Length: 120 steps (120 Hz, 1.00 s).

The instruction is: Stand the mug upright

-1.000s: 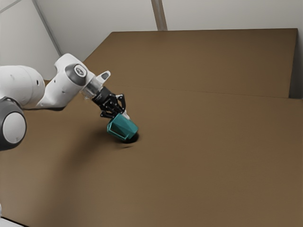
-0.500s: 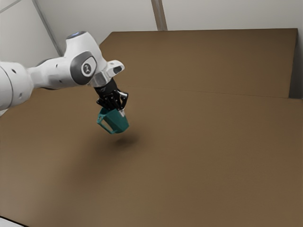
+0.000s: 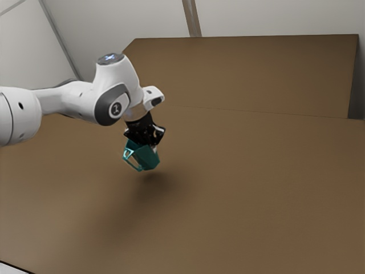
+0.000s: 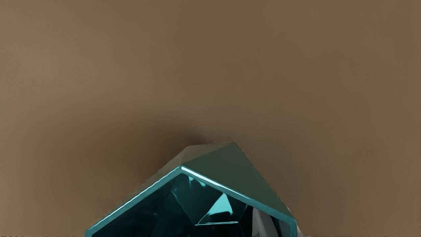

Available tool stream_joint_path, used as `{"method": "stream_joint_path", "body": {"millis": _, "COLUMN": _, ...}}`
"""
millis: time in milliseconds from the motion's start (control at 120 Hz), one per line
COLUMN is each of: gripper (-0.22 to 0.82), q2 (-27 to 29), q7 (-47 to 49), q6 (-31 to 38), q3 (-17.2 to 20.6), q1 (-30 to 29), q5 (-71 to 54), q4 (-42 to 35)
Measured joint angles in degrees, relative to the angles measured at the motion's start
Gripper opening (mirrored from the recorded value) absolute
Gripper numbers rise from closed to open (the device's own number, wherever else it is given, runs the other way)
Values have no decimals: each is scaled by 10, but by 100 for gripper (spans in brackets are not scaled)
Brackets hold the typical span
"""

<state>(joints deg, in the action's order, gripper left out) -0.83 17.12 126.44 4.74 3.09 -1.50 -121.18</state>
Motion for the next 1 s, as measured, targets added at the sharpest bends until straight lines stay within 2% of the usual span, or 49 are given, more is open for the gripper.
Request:
{"method": "stream_joint_path", "body": {"millis": 308, "gripper": -18, "q2": -10, "q7": 51, "q6": 8, "q3": 5, "q1": 4, "q5": 3, "q4": -24}}
{"method": "stream_joint_path", "body": {"millis": 525, "gripper": -18, "q2": -38, "q7": 75, "q6": 17, "q3": 8, "q1": -28, "q5": 3, "q4": -24}}
{"method": "stream_joint_path", "body": {"millis": 667, "gripper": -18, "q2": -46, "q7": 87, "q6": 24, "q3": 9, "q1": -26, "q5": 3, "q4": -24}}
{"method": "stream_joint_path", "body": {"millis": 692, "gripper": -15, "q2": -46, "q7": 89, "q6": 24, "q3": 9, "q1": -25, "q5": 3, "q4": -24}}
{"method": "stream_joint_path", "body": {"millis": 867, "gripper": 23, "q2": -31, "q7": 95, "q6": 21, "q3": 16, "q1": -24, "q5": 5, "q4": -18}}
{"method": "stream_joint_path", "body": {"millis": 1000, "gripper": 41, "q2": -5, "q7": 98, "q6": 19, "q3": 16, "q1": -24, "q5": 5, "q4": -16}}
